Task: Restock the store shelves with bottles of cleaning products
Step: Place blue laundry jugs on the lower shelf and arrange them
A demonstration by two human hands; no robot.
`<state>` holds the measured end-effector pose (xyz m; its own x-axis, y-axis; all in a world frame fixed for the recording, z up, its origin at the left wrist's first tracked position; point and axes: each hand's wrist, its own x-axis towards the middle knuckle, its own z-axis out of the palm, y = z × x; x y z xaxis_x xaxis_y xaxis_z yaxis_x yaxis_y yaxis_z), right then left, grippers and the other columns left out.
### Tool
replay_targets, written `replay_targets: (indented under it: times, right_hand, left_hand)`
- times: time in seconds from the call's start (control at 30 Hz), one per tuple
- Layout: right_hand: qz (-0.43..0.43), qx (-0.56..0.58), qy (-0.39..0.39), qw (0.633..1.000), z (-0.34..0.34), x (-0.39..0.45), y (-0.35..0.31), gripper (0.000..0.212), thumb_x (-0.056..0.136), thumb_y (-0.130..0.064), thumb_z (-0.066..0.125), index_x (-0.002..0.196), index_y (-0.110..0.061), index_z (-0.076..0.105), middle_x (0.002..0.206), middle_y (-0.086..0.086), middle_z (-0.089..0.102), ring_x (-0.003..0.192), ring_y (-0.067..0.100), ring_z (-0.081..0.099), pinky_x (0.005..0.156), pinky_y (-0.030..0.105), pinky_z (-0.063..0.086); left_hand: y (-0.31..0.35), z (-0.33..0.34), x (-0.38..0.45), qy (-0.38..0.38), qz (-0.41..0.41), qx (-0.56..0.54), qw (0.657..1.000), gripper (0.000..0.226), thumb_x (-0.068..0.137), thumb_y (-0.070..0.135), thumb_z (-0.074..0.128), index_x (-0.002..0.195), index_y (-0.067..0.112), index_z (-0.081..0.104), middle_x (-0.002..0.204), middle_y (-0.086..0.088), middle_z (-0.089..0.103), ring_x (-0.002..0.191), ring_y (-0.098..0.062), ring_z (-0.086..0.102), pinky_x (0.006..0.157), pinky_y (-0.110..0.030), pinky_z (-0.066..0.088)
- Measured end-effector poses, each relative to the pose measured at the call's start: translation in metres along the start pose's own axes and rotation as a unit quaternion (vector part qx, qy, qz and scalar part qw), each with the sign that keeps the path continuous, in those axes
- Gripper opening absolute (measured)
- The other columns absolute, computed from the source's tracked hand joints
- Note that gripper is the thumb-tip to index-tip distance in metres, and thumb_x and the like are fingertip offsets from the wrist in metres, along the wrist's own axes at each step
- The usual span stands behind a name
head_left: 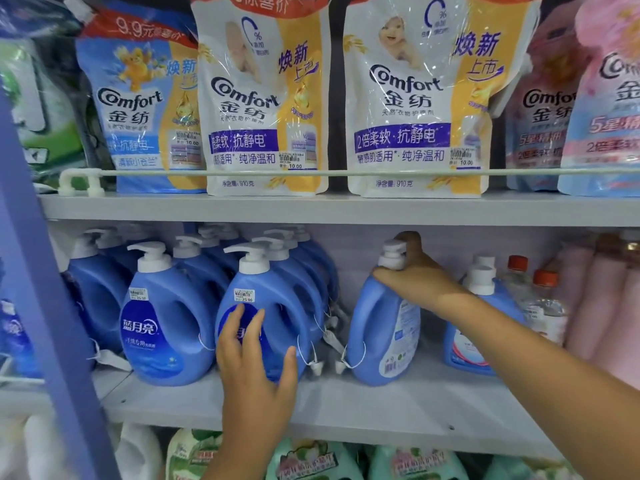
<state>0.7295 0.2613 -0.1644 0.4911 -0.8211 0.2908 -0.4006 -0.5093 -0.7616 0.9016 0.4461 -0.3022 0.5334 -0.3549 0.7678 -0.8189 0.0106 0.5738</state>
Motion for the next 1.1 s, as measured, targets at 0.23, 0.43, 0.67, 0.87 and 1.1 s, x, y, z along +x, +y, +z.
replay_targets:
  times: [0.23,0.43,0.67,0.87,1.1]
  right_hand:
    - [0.051,0.024,-0.124,0.991,-0.021,-0.015,-0.01,0.091,0.091,-0.035,0.066,0.159,-0.037,0.006,0.13,-0.011,0.064,0.123,0.018,0.055,0.091,0.027,0.043]
    - [0.024,-0.15,-0.05,0.987,0.006,-0.049,0.012,0.072,0.073,-0.036,0.078,0.134,-0.031,0.04,0.119,-0.003,0.056,0.099,0.018,0.063,0.081,0.033,0.055]
    - [-0.003,0.166,-0.126,0.978,0.009,-0.044,0.079,0.026,0.101,-0.012,0.058,0.124,-0.021,0.064,0.125,-0.006,0.072,0.116,0.007,0.066,0.102,0.029,0.052]
    - [0.001,0.224,-0.056,0.973,0.028,-0.046,0.091,0.024,0.103,-0.015,0.051,0.123,-0.016,0.064,0.116,-0.005,0.075,0.114,0.012,0.069,0.098,0.027,0.053]
    - [0.006,0.206,-0.082,0.975,0.037,-0.052,0.092,0.023,0.103,-0.016,0.053,0.113,-0.033,0.065,0.111,-0.015,0.074,0.104,-0.009,0.066,0.089,0.01,0.048]
  left_hand:
    - [0.012,0.006,-0.006,-0.046,0.043,-0.039,0.997,0.045,0.086,0.012,0.075,0.125,0.029,0.062,0.153,0.016,0.033,0.145,-0.011,0.03,0.108,-0.036,0.036]
    - [0.021,0.011,0.0,-0.088,0.068,-0.05,0.993,0.024,0.092,0.024,0.064,0.116,0.028,0.064,0.136,0.017,0.047,0.134,-0.01,0.043,0.106,-0.016,0.035]
    - [0.035,0.017,0.021,-0.073,0.083,-0.035,0.993,0.039,0.092,0.038,0.064,0.127,0.024,0.061,0.137,0.012,0.051,0.131,-0.007,0.041,0.109,-0.019,0.032]
    - [0.037,0.026,0.055,-0.162,0.151,0.079,0.972,0.078,0.088,0.069,0.05,0.151,0.024,0.039,0.152,0.003,0.045,0.145,-0.016,0.033,0.124,-0.034,0.018]
    - [0.025,0.035,0.052,-0.165,0.2,0.229,0.938,0.093,0.091,0.081,0.025,0.149,0.012,0.046,0.122,-0.003,0.07,0.122,-0.022,0.059,0.125,-0.044,0.01]
